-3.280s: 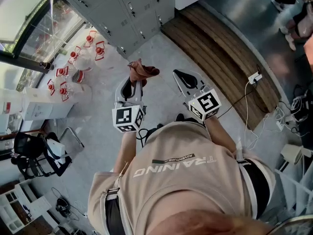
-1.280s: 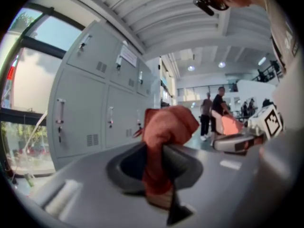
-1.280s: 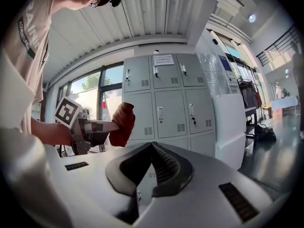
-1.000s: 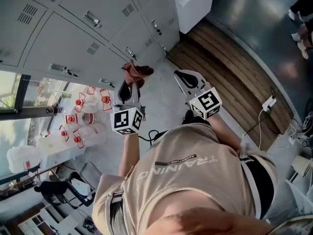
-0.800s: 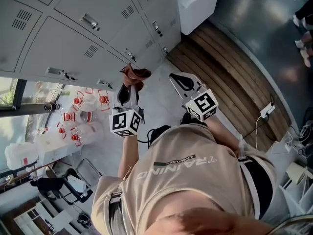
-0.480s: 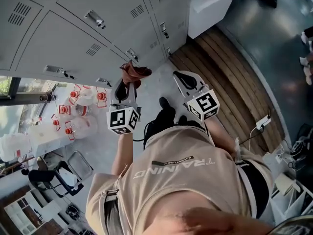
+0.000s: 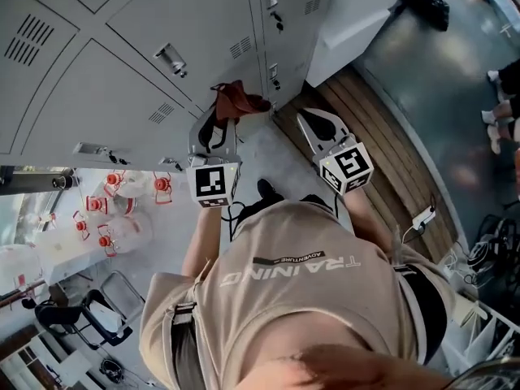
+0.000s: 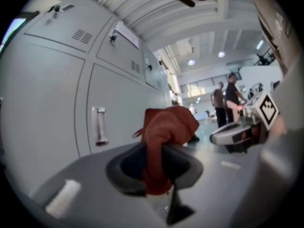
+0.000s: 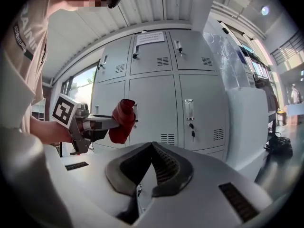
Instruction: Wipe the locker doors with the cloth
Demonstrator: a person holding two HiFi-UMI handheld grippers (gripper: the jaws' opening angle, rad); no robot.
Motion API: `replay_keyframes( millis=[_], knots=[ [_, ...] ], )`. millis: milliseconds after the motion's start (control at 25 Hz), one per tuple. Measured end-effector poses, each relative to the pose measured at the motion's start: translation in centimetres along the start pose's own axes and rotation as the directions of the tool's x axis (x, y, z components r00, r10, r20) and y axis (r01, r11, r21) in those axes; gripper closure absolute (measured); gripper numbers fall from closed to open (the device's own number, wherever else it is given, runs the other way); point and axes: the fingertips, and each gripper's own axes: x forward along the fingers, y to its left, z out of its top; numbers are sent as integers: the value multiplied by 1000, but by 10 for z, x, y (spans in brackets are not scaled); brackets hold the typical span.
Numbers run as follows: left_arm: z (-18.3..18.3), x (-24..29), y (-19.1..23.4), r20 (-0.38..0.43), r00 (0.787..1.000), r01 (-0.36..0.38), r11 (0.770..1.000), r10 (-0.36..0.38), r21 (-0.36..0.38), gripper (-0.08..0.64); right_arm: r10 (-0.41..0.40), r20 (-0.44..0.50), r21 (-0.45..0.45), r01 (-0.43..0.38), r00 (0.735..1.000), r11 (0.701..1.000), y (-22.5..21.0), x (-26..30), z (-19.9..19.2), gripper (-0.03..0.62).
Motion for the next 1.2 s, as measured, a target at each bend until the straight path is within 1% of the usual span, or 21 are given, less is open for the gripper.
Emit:
replay_keyframes(
  millis=[120, 200, 280, 400, 440, 480, 520, 560, 640, 720, 800, 880, 1000, 1120, 1200],
  knots=[
    [5, 12, 23, -10, 1000, -14, 996, 15, 83, 480, 50, 7, 29, -50, 999, 998, 11, 34, 2, 579],
    [7, 16, 37, -24, 999, -25, 992, 29, 124, 479, 86, 4, 44, -86, 996, 995, 17, 55, 4, 578],
    [14, 17, 49, -23, 999, -41, 989, 45, 145, 480, 135, -3, 28, -135, 991, 990, 25, 70, 9, 578],
    [38, 20, 69, 22, 996, -92, 983, 90, 161, 480, 218, 1, -9, -218, 976, 976, 29, 94, 23, 578],
    [50, 21, 75, 37, 993, -116, 975, 111, 188, 480, 245, 4, -19, -245, 969, 969, 28, 102, 27, 579],
    [63, 22, 80, 56, 989, -144, 963, 134, 230, 480, 272, 8, -26, -271, 962, 962, 26, 108, 30, 578],
    [79, 24, 85, 76, 985, -173, 944, 158, 282, 480, 297, 13, -32, -296, 955, 955, 25, 114, 33, 578],
    [95, 25, 89, 90, 980, -200, 919, 180, 338, 479, 320, 16, -36, -320, 947, 947, 23, 119, 35, 578],
    [125, 28, 95, 104, 968, -252, 859, 230, 446, 480, 364, 19, -39, -363, 931, 931, 17, 126, 36, 578],
    [152, 31, 100, 113, 950, -306, 789, 292, 532, 479, 409, 20, -40, -409, 912, 912, 10, 131, 37, 578],
    [178, 33, 105, 134, 925, -362, 715, 357, 598, 480, 456, 18, -47, -455, 890, 889, 1, 135, 41, 578],
    [204, 36, 112, 165, 896, -415, 642, 413, 645, 480, 500, 13, -51, -499, 866, 865, -8, 139, 42, 578],
    [232, 36, 123, 194, 849, -475, 550, 491, 687, 480, 557, -3, -49, -557, 830, 829, -20, 140, 38, 578],
    [246, 38, 131, 198, 805, -505, 470, 559, 724, 480, 596, -24, -39, -596, 803, 802, -31, 139, 30, 578],
    [249, 42, 137, 197, 779, -511, 421, 595, 749, 479, 607, -31, -37, -608, 794, 793, -36, 139, 26, 578]
  ],
)
